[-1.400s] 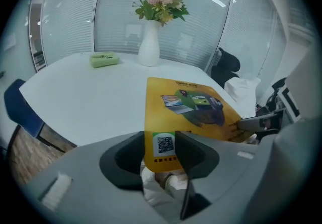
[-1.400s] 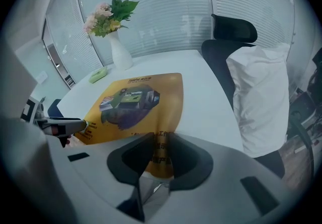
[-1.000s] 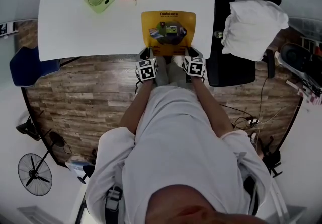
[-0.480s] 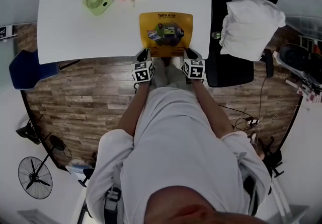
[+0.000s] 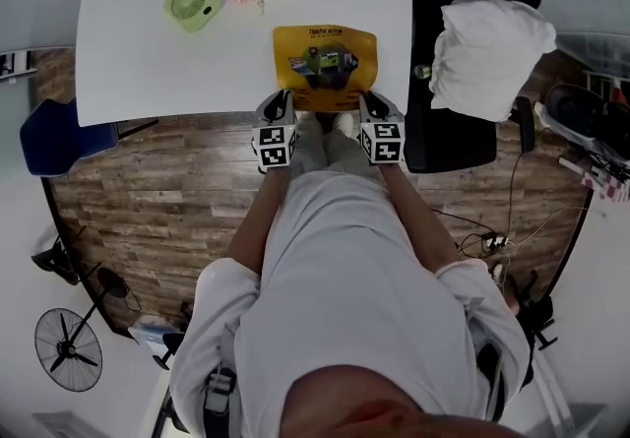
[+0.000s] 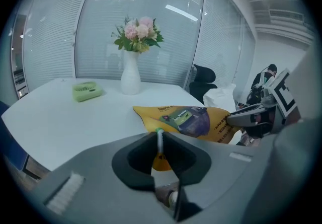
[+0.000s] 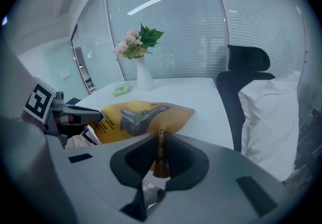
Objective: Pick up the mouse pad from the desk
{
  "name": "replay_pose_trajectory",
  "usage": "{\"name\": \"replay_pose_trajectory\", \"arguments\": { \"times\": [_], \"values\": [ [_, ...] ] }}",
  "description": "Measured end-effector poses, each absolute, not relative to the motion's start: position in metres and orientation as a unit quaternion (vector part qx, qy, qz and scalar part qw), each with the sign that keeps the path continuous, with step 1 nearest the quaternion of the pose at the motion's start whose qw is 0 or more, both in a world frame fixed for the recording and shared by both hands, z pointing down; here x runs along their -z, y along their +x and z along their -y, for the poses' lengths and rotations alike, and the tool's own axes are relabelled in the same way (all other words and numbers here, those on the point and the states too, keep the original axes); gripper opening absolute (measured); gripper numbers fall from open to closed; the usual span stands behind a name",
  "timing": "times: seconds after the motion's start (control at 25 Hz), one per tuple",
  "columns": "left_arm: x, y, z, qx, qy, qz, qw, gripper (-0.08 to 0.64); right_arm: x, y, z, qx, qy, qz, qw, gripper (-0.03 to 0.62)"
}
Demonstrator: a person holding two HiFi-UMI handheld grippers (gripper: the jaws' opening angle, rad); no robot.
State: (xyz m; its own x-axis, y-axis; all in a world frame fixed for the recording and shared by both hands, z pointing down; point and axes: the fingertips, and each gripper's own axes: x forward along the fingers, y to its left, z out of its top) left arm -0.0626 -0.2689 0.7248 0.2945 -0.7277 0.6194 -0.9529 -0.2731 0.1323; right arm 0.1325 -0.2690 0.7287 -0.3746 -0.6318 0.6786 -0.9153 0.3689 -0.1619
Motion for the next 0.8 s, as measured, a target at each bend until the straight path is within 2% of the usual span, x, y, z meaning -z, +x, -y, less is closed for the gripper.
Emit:
{"name": "replay_pose_trajectory", "arguments": {
  "times": [0.36, 0.8],
  "values": [
    [-0.645, -0.062, 0.293, -0.168, 0.797, 0.55, 0.184, 0.04, -0.649, 0.136, 0.305, -0.212, 0.513, 0.808, 0.195, 0.041],
    [-0.516, -0.057, 0.3, -0.042, 0.826, 0.545, 0.137, 0.04, -0.52, 0.153, 0.322, -0.159, 0.531, 0.829, 0.074, 0.041]
  ]
}}
